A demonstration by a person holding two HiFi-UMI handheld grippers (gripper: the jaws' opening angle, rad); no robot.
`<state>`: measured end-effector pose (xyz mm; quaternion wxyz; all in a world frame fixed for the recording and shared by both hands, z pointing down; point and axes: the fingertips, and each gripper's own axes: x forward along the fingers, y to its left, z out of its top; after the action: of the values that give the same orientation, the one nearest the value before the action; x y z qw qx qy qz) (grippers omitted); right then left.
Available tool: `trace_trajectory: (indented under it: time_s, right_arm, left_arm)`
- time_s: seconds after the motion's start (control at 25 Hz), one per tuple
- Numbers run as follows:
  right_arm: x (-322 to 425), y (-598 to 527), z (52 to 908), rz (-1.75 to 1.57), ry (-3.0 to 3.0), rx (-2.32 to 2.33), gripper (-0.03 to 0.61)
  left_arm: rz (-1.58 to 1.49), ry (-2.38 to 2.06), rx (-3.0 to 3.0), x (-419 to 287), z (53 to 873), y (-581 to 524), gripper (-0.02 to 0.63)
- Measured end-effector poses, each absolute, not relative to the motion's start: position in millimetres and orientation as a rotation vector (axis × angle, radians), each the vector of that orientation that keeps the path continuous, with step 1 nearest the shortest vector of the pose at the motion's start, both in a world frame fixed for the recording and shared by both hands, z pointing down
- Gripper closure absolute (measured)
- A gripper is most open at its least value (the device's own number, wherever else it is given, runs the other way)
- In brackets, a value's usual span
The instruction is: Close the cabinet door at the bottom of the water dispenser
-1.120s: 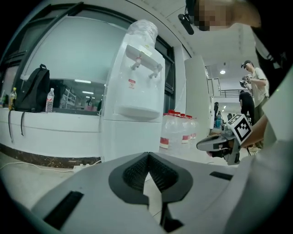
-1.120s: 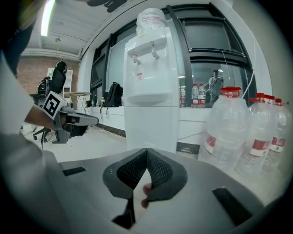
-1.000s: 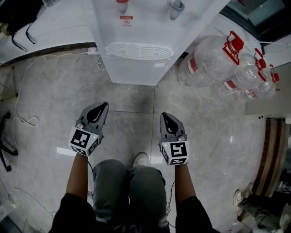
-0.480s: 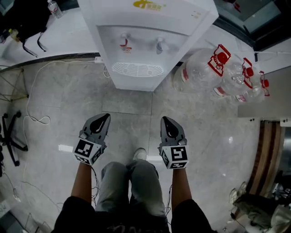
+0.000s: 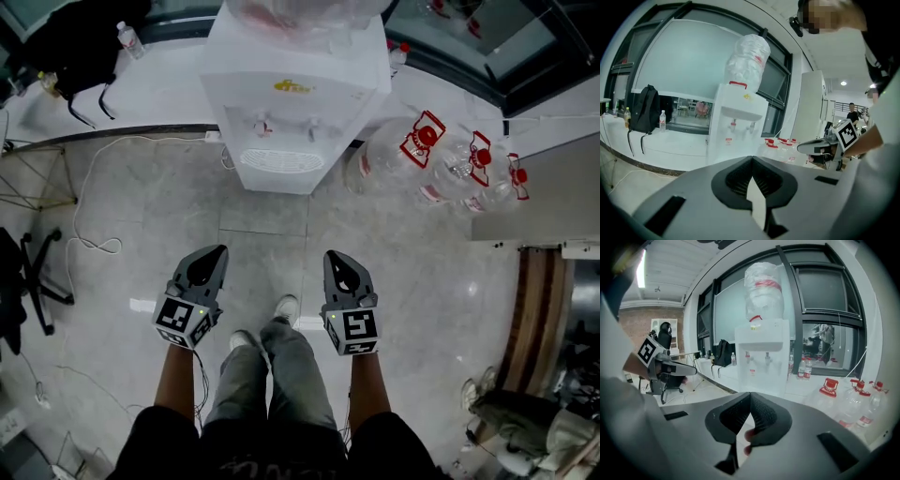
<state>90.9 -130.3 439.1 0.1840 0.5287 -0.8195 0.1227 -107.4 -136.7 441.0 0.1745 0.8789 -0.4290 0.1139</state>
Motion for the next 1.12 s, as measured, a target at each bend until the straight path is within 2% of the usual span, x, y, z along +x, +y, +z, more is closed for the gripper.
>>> trace_trajectory:
  time_s: [0.52, 1.12]
  right_arm:
    - [86, -87, 266, 0.410, -2.304, 1.585, 0.566]
    - [61, -30, 141, 0.245, -2.324, 1.615, 0.566]
  left_arm:
    - [0.275, -1.189, 2.473, -116, 288, -67, 0.600]
    - [0.229, -1.225, 2.577, -149, 153, -32, 0.599]
